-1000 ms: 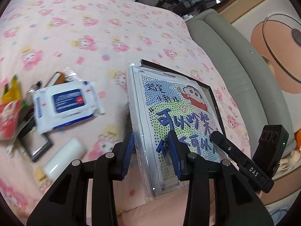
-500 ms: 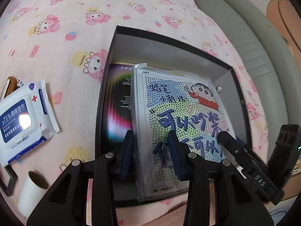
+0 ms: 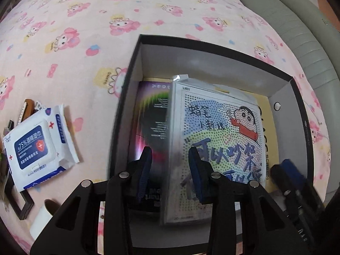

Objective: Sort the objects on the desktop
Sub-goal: 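Carry the bead-art pack into the DAPHNE box beside the black box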

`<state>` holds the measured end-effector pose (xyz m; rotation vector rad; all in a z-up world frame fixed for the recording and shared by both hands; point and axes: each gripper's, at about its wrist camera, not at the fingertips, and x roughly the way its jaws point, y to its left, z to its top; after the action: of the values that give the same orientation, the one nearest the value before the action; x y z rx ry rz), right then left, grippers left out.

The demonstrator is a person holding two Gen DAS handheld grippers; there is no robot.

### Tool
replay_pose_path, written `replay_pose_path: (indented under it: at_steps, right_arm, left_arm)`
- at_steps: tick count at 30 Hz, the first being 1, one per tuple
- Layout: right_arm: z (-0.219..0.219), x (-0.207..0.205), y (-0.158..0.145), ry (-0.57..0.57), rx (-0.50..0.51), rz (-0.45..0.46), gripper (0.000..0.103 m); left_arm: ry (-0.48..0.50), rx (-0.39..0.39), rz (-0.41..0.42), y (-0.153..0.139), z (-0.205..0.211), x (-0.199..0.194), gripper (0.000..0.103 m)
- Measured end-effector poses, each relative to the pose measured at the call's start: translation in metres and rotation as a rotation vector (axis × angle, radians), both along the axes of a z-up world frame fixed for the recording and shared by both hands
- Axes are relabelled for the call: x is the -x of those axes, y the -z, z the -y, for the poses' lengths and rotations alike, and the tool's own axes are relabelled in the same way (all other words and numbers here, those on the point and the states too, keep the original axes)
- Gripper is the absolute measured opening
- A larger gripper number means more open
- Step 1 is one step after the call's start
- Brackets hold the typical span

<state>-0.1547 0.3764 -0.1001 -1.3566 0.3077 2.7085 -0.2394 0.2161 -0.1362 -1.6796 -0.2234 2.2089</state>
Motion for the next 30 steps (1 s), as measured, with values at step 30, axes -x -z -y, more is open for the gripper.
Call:
replay_pose_path:
  at_steps: [30]
  right_arm:
    - [0.013,0.010,0.015,-0.070,-0.045,0.083,0.049]
  left_arm:
    - [0.152,-0.258,0.116,0.007,-0.058,-0.003,0.046]
